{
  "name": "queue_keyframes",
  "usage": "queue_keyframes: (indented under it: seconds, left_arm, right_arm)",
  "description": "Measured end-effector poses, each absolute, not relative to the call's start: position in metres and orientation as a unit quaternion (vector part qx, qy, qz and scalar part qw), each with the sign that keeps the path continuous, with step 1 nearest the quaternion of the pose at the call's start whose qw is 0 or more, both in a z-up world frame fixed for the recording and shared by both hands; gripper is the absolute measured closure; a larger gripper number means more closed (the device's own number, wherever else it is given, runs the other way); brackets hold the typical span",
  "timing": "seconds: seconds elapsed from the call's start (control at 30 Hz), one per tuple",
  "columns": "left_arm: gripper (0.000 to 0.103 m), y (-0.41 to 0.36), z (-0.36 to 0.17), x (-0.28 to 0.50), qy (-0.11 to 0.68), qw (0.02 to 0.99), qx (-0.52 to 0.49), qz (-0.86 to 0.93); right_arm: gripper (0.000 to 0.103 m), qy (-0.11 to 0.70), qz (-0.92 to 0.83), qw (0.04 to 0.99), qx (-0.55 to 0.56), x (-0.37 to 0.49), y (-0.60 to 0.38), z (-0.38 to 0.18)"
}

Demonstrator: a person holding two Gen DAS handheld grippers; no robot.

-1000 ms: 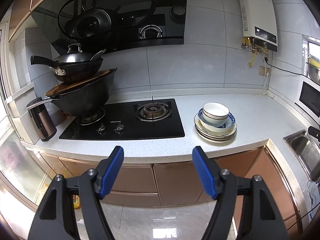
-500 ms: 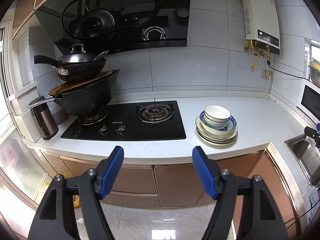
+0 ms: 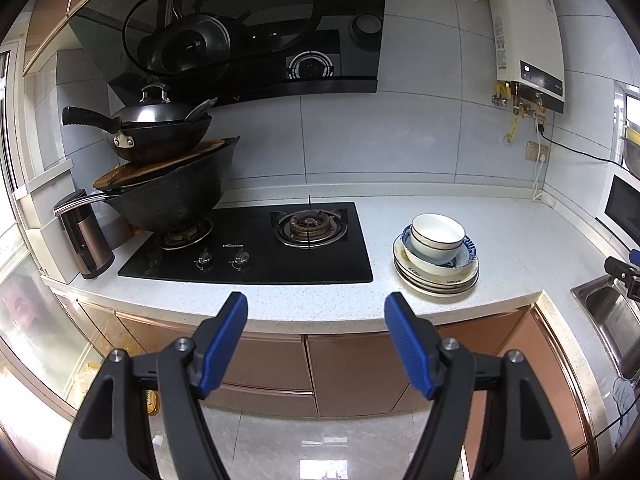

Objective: Organize plates and bowls

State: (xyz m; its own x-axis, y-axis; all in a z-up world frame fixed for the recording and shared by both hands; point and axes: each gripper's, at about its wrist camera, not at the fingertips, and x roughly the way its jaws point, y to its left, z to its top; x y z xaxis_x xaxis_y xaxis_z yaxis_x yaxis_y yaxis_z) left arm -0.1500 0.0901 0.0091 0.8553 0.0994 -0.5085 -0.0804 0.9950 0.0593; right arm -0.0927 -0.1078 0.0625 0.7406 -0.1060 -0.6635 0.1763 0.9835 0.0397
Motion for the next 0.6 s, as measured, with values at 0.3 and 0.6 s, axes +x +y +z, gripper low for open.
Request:
queue_keyframes:
  seconds: [0.3,0.6]
  left_arm:
    - [0.033,0.0907,0.0082,-0.1474,0.266,0.962,0.016,0.050]
    - [0.033,0.0912,0.0077,-0.1503,0.266,0.962,0.016,0.051]
  right_arm:
    - [0.011,0.351,-0.071,0.932,0.045,-0.0871,-0.1068,0.0634]
    - [0.011,0.350,-0.069,0.933,0.042,-0.0881,-0.1054,0.0646]
